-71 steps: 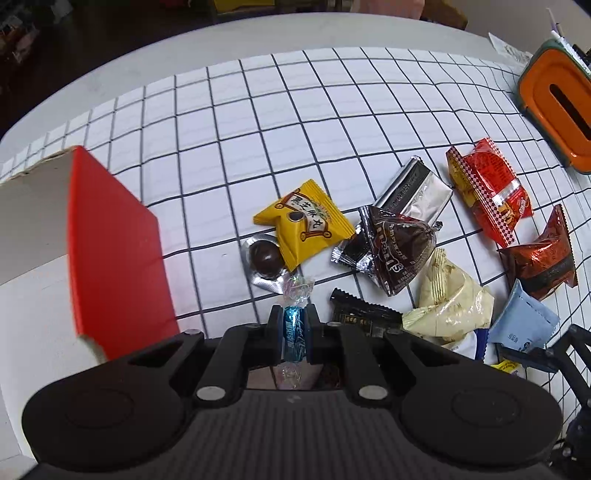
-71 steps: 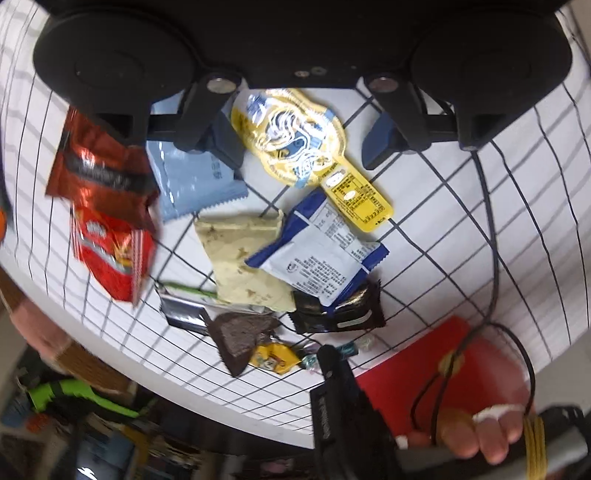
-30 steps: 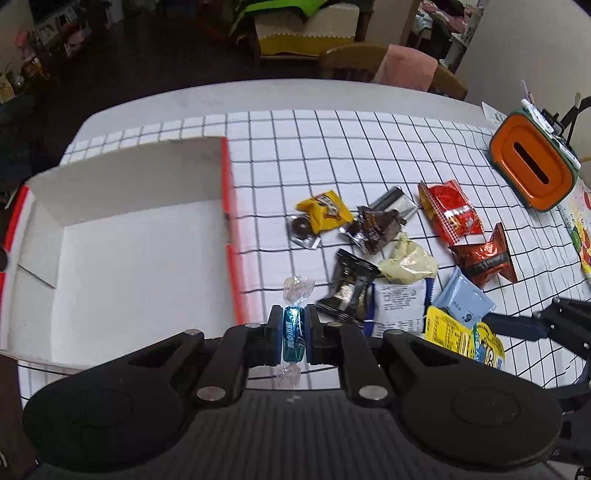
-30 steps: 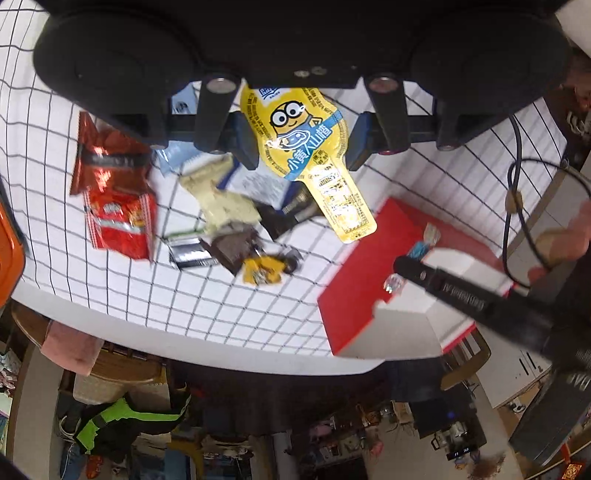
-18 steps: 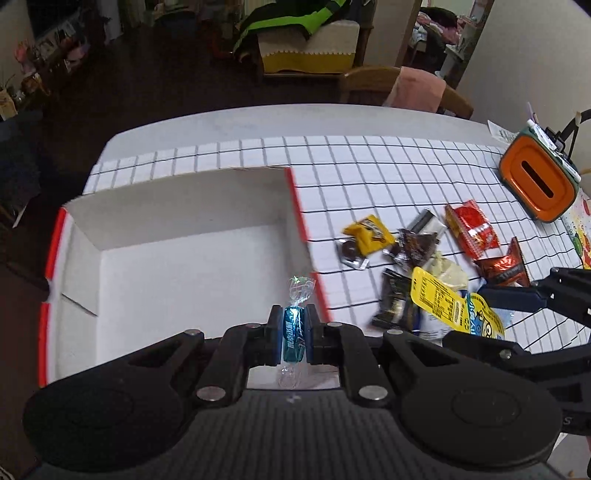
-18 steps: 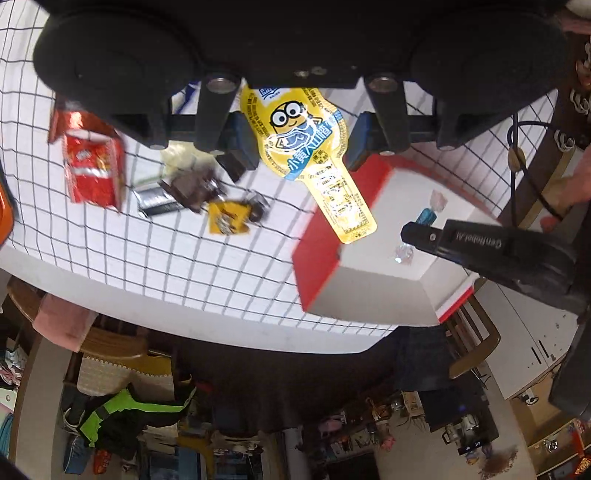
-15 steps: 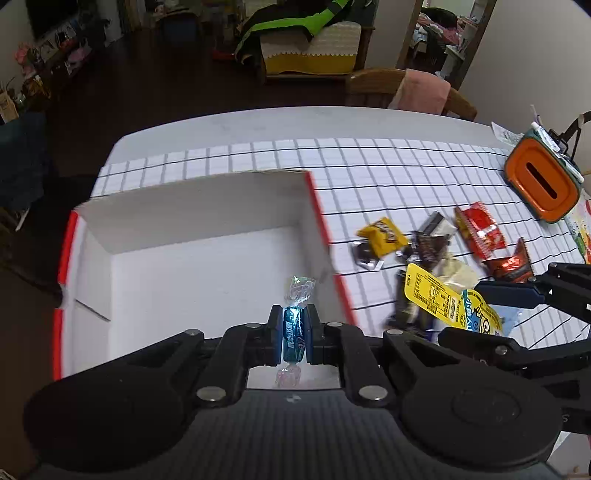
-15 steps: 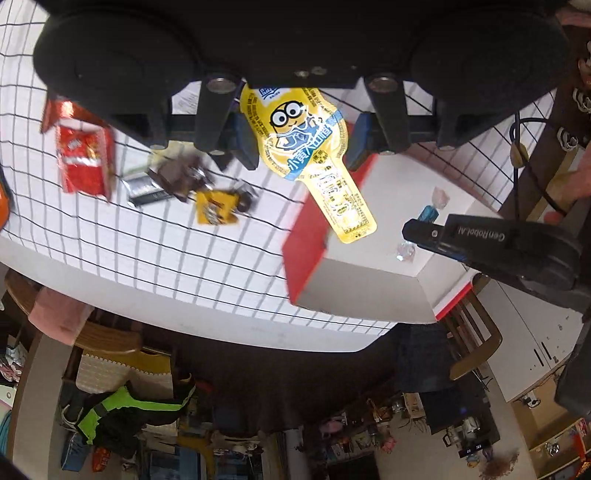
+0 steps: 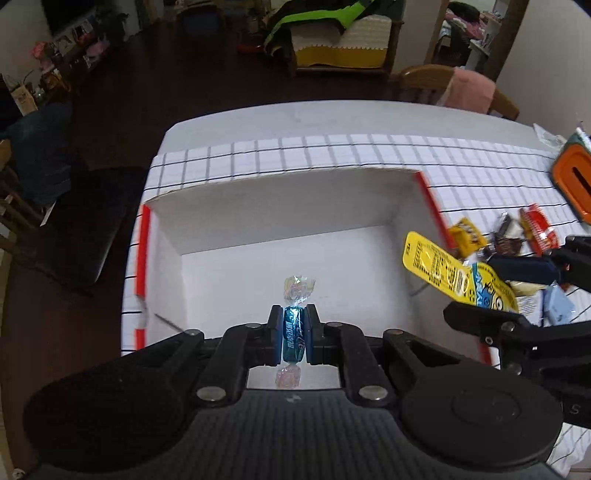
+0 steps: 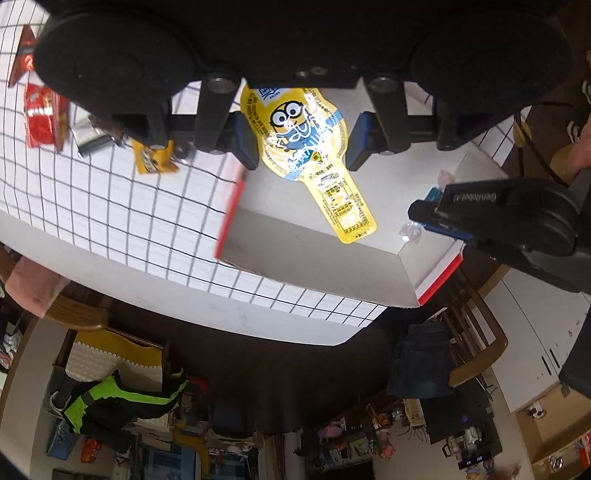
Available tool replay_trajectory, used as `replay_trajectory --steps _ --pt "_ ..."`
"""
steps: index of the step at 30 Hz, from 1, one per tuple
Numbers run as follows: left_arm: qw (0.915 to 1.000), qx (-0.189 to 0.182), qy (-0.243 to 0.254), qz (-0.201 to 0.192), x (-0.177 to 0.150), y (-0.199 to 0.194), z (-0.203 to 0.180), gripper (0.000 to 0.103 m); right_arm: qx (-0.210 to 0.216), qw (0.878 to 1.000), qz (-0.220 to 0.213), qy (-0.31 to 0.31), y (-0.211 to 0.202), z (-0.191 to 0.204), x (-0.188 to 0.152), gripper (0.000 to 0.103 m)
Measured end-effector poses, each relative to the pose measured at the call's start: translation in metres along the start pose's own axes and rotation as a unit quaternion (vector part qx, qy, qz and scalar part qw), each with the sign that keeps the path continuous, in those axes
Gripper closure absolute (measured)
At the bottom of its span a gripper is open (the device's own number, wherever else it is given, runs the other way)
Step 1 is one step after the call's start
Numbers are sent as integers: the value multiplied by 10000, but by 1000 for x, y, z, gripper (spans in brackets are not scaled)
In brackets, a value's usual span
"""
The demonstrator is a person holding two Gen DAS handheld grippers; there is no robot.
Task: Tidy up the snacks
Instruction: 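Carry the blue candy and yellow jelly stick over the open cardboard box with both grippers, then open the right gripper to drop the jelly stick while the left gripper drops the blue candy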
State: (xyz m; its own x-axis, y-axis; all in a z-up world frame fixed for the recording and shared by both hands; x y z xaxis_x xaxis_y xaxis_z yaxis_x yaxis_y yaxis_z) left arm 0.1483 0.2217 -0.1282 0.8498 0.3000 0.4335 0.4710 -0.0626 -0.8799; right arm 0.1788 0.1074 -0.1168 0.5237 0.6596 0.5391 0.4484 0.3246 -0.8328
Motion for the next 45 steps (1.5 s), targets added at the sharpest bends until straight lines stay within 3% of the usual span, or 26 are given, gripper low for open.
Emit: replay_trajectory --steps 9,24,32,39,45 --pt "9997 169 -26 164 -1 20 40 92 -103 9992 177 -336 41 44 11 52" --pt "9971 226 128 711 -16 54 58 92 -188 9933 706 -893 95 75 -13 52" --pt "9954 265 147 909 -20 56 58 92 -112 9927 851 -845 98 75 -16 52" --pt "9964 187 81 829 -21 50 57 91 -75 9947 696 -749 84 68 -16 43" --pt "9984 92 -11 559 -20 33 54 79 27 9971 498 -573 60 59 -12 39"
Point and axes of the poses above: each gripper's, at about its wrist camera, not at the fingertips, and y roughly the way its jaws point, z to its left, x to its top, the point moved 10 cm from there along y, roughly the way its jaws point, and after that the axes turned 12 degrees about -x, right-handed, at the moved point
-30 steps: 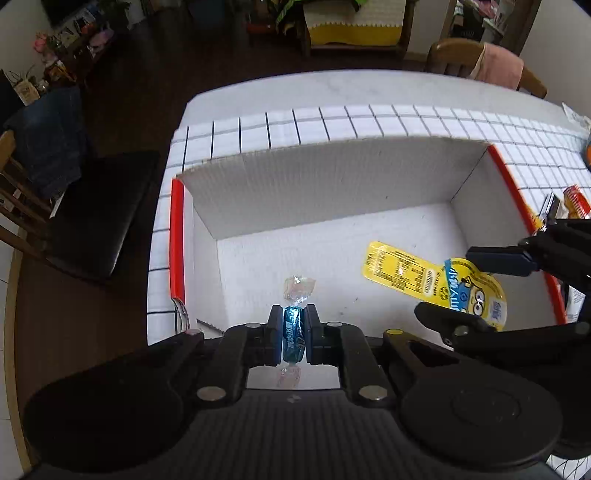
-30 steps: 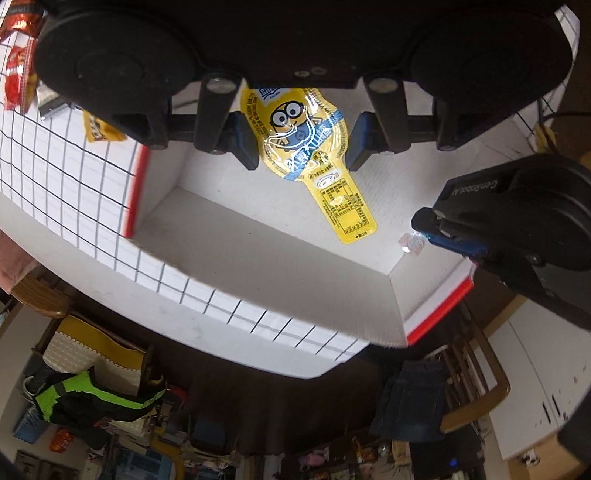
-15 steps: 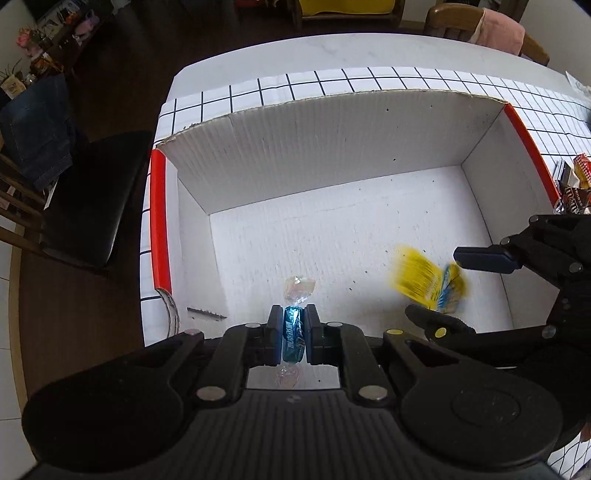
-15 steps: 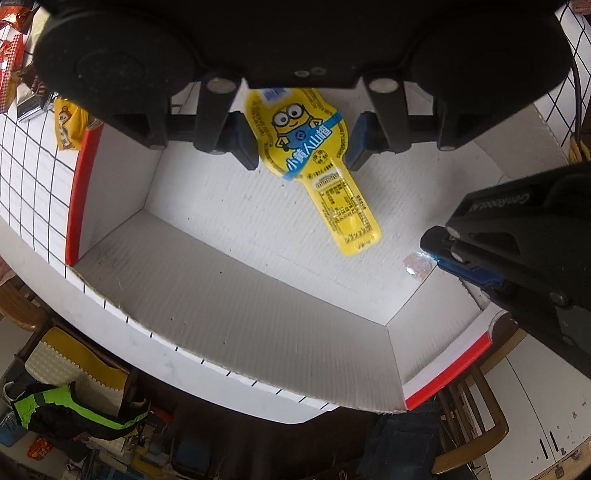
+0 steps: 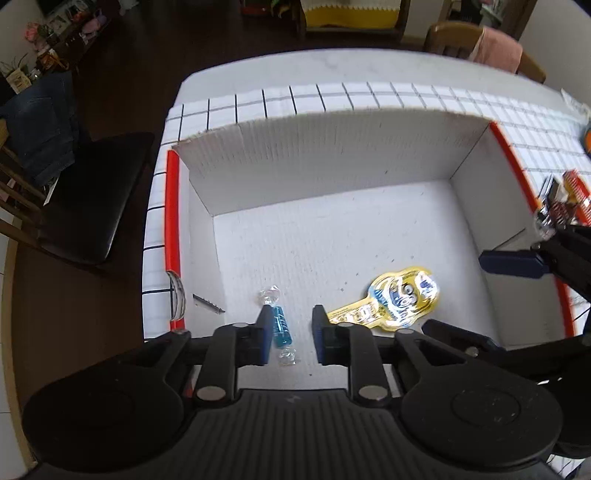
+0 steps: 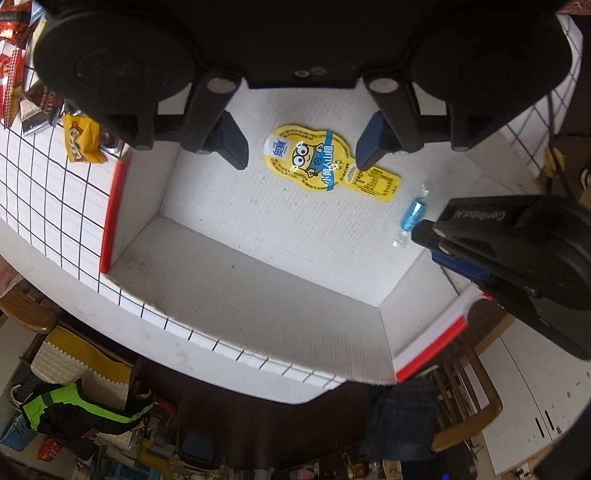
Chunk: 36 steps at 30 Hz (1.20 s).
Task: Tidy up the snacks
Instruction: 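Open the right gripper to drop the jelly stick while the left gripper drops the blue candy, then move both grippers back from the box toward the snack pile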
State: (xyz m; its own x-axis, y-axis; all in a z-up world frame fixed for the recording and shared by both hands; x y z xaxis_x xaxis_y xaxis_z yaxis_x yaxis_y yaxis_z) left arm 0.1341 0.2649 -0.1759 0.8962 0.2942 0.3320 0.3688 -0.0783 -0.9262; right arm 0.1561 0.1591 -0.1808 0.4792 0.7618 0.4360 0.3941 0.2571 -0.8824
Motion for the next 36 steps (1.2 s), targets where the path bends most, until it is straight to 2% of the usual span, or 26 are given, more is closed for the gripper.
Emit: replay_trajectory --steps 2,9,12,14,17,21,27,30,34,36 --pt "9999 -38 2 -109 0 -8 -3 76 30 9999 -80 72 -9 -3 1 39" --pt "9987 -144 85 -490 0 -36 -24 75 179 9984 -382 383 -43 -17 0 33" --pt "9974 -200 148 -682 2 -48 -36 68 213 9972 -527 482 -58 -26 -4 30" --pt "9962 -221 208 -813 3 -55 -45 59 224 9963 -604 562 -67 -33 -6 30" --pt "9942 -293 299 -992 5 -65 -61 51 242 9947 -687 731 -80 -45 -11 30" --pt "9911 -399 398 -1207 6 -76 -83 48 273 9919 -834 922 -96 -63 -20 26" --pt "9856 -498 527 -1530 7 -87 -117 38 239 9869 -1021 1223 -118 -96 -34 21" --pt "9820 -526 649 -1694 8 -91 -136 37 262 9837 -1108 1396 -128 -113 -42 20" --pt "9765 -605 822 -1897 6 -95 -162 31 206 9799 -1222 1564 -139 -134 -54 18" --pt "9741 -669 900 -1961 5 -95 -176 29 201 9781 -1243 1659 -141 -143 -62 12"
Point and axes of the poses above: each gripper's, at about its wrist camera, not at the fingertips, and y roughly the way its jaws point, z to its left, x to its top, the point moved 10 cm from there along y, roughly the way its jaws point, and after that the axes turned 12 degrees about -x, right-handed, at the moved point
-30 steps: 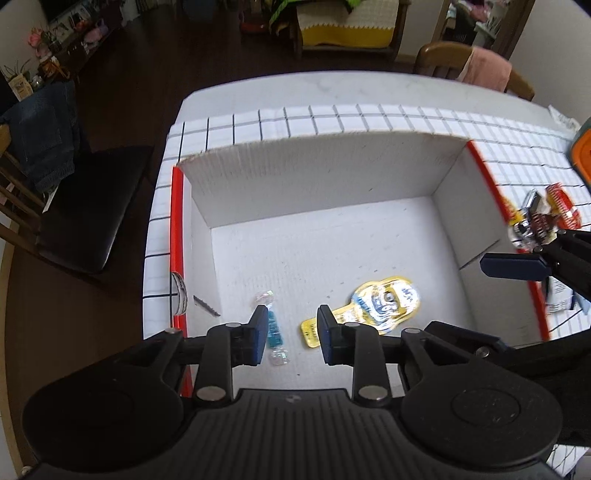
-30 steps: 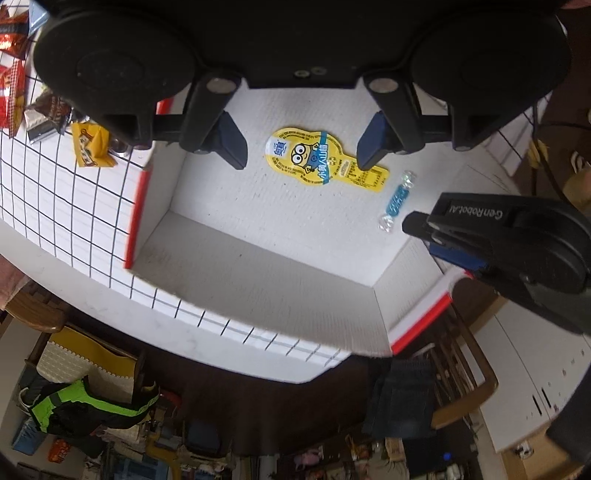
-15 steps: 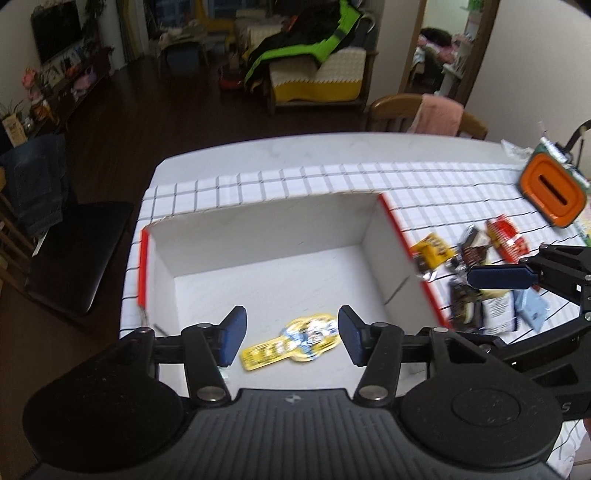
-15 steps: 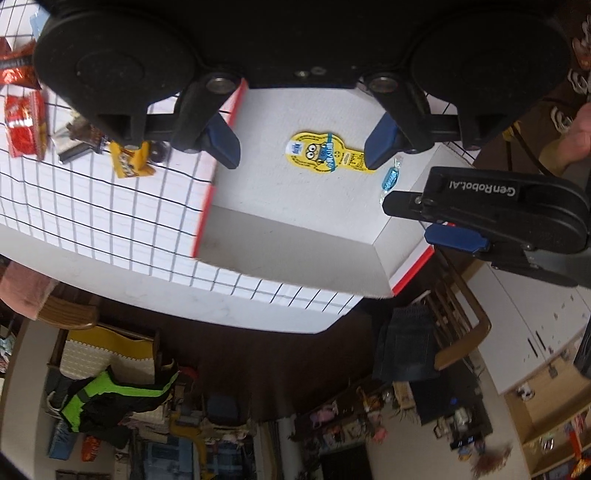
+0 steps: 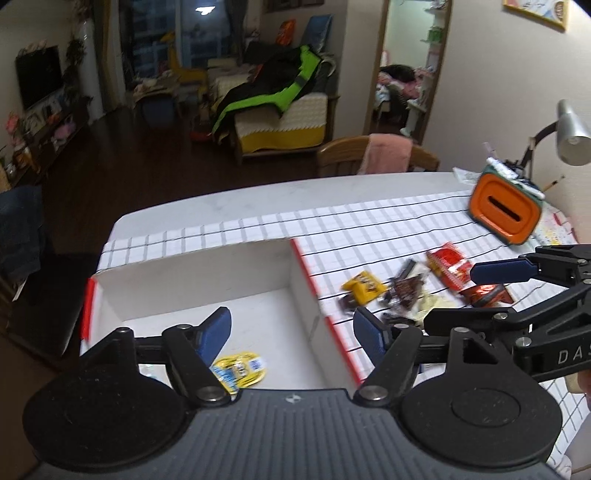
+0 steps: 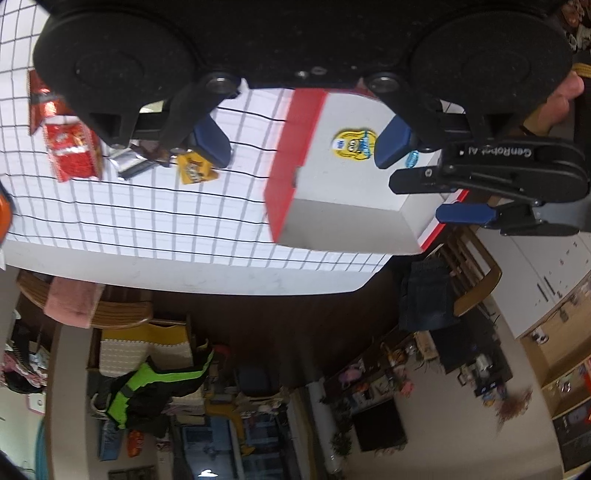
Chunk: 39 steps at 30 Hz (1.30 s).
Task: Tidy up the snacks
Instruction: 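Move both grippers back from the box toward the snack pile, then grasp the yellow sesame candy packet with the left gripper while the right gripper grasps the blue biscuit packet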
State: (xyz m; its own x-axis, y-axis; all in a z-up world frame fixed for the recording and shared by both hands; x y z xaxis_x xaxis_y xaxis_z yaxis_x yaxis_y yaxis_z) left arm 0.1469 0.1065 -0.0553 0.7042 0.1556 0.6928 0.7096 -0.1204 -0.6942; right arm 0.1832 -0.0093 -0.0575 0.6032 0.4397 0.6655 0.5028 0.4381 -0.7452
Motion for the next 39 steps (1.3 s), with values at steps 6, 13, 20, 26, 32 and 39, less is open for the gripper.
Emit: replay_trajectory --steps 6,13,20,26,32,39 --pt "9996 -236 108 66 -5 16 -36 22 -52 9999 -53 108 -13 -32 -18 5" --pt "9988 -351 161 313 -9 48 -65 17 -200 9994 -37 271 -23 -78 -36 0" --pt "9975 -296 213 602 -1 88 -83 17 -652 9977 151 146 -20 -135 -60 0" --pt "9922 -333 596 1046 10 133 -93 17 -785 9956 446 -241 -8 -174 -74 0" --pt "9835 24 917 1562 18 180 -83 17 -719 9944 708 -308 14 -189 -88 0" --pt "9653 168 1094 2365 19 234 -65 17 -508 9889 1094 -866 56 -181 -109 4"
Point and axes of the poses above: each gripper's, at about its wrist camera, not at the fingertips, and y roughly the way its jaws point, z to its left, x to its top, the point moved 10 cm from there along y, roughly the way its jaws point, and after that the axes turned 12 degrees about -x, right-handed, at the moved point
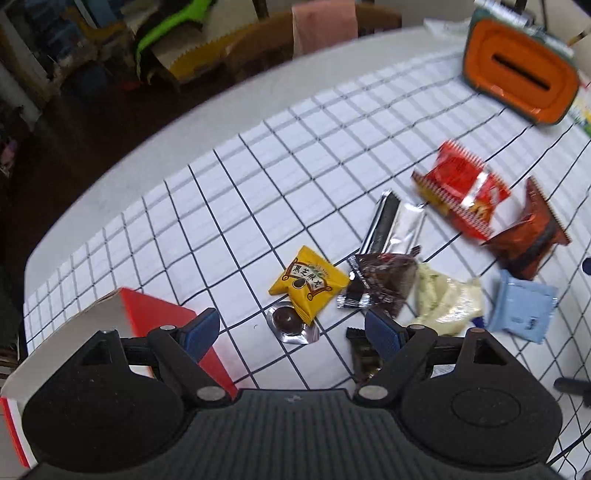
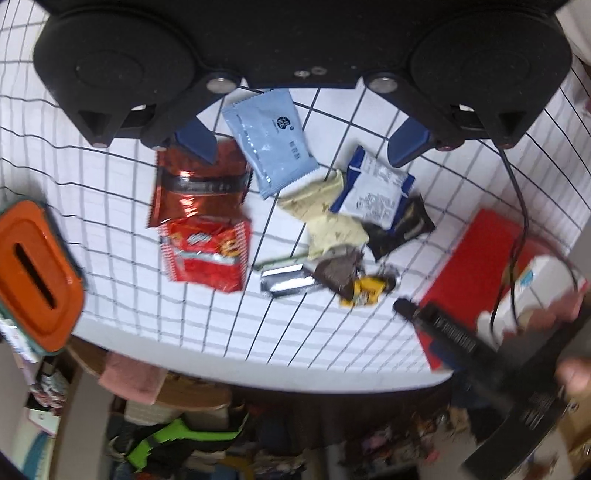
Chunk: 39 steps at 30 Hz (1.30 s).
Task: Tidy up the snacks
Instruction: 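Grasp the yellow sesame candy packet with the left gripper while the right gripper grasps the blue biscuit packet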
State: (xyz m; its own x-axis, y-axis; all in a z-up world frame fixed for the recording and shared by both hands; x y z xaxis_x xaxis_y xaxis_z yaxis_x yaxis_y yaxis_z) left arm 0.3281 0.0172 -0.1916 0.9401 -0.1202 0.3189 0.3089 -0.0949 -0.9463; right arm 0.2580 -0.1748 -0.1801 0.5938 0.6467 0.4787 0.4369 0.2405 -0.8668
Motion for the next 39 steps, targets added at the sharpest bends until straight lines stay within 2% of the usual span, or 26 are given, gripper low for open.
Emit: replay_trajectory --steps 4,7,12,17,24,31,35,37,39 --pt "9991 -35 -108 408 8 30 5 17 77 9997 195 -115 23 5 -6 5" --pt "9985 -30 -58 542 16 44 3 17 -54 9992 257 -309 35 6 -9 7" --pt "9970 -124 47 758 26 63 0 17 -133 9969 350 -689 49 10 -14 16" --pt "9960 -186 62 871 32 78 2 17 -141 9961 379 -781 55 9 -13 18" --pt "9955 -443 -201 812 38 84 10 16 -168 9965 406 -717 64 6 -12 26" --pt "9914 -876 -654 722 27 82 28 18 -137 9974 339 -627 65 3 -14 36" --pt "9909 -973 -621 699 20 81 32 21 38 9978 416 -520 64 6 -16 52" --pt "9900 -1045 -681 656 16 80 37 22 32 9977 401 -539 63 9 -18 52" --pt "9883 -1153 -789 617 16 77 38 26 24 9979 378 -529 61 11 -19 54"
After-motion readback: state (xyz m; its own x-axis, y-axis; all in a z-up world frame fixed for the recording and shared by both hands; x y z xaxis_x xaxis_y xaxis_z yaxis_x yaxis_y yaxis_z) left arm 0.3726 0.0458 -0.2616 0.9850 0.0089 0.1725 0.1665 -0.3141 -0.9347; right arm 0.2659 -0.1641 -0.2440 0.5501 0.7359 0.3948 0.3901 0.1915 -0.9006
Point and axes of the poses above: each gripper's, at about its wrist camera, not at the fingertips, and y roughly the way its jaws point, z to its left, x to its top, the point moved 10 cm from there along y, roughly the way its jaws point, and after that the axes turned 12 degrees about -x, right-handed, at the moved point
